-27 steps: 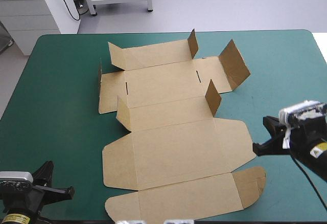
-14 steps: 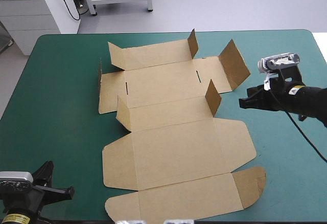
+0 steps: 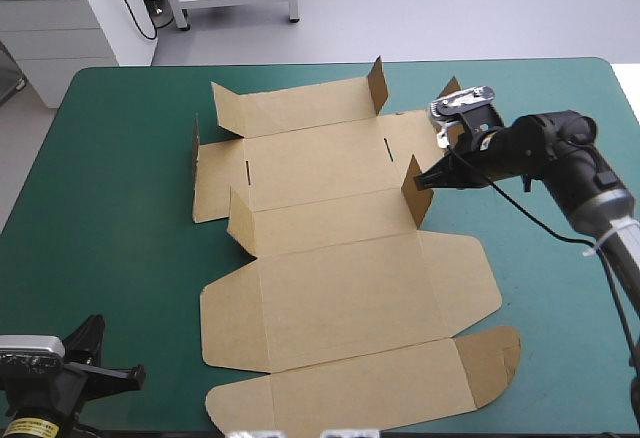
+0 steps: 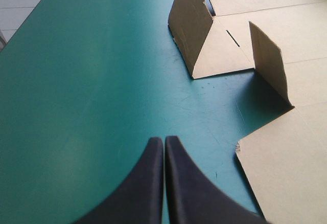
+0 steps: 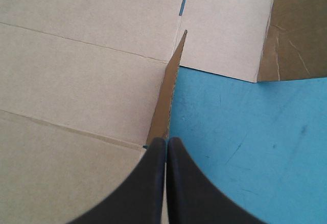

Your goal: Fold the box

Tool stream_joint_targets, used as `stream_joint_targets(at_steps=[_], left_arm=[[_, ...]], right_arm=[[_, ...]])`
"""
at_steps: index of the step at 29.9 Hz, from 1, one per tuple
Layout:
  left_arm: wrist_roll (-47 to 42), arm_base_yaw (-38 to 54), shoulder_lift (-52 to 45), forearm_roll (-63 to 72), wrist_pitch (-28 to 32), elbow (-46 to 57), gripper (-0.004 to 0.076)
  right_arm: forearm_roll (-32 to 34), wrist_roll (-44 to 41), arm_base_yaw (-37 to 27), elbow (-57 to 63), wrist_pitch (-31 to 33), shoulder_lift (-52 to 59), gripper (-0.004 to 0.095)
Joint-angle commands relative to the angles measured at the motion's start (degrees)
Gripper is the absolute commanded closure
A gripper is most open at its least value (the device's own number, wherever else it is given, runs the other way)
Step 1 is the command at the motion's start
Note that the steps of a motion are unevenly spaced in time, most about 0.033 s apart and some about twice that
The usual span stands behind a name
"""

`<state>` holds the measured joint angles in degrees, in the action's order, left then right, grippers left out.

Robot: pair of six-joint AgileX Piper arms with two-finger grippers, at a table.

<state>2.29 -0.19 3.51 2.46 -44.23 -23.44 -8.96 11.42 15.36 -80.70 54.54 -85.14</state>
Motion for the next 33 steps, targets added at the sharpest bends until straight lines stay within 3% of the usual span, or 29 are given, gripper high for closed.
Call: stream_joint_targets(at_steps=[1, 5, 8, 12, 15, 17, 33], left_arm=[[-0.1, -0.3, 0.7, 0.3, 4.4, -1.3, 0.0731], [-0.1, -0.3, 0.7, 0.3, 4.4, -1.3, 0.0731], [-0.1, -0.3, 0.7, 0.3, 4.4, -1.3, 0.0731], [-0.1, -0.3, 0.7, 0.3, 4.4, -1.3, 0.0731], [-0.1, -0.3, 0.7, 0.3, 4.4, -1.3, 0.0731], [-0.1, -0.3, 0.7, 0.3, 4.4, -1.3, 0.0731], [0.1, -0.3, 0.7, 0.3, 4.4, -1.3, 0.0731]], right_arm=[[2.4, -1.5, 1.3, -4.2, -2.1, -1.9, 0.0906], [2.3, -1.4, 1.3, -7.4, -0.5, -6.7, 0.09], [1.7, 0.9, 1.3, -10.5, 2.8, -9.5, 0.0833], [0.6, 1.4, 1.3, -16.2, 10.1, -13.6, 0.056], [0.9, 1.4, 1.3, -20.4, 12.3, -16.2, 0.0322], [0.9, 1.4, 1.3, -22.3, 12.8, -17.4, 0.0243], [0.7, 1.4, 1.3, -25.1, 16.7, -26.5, 0.024]])
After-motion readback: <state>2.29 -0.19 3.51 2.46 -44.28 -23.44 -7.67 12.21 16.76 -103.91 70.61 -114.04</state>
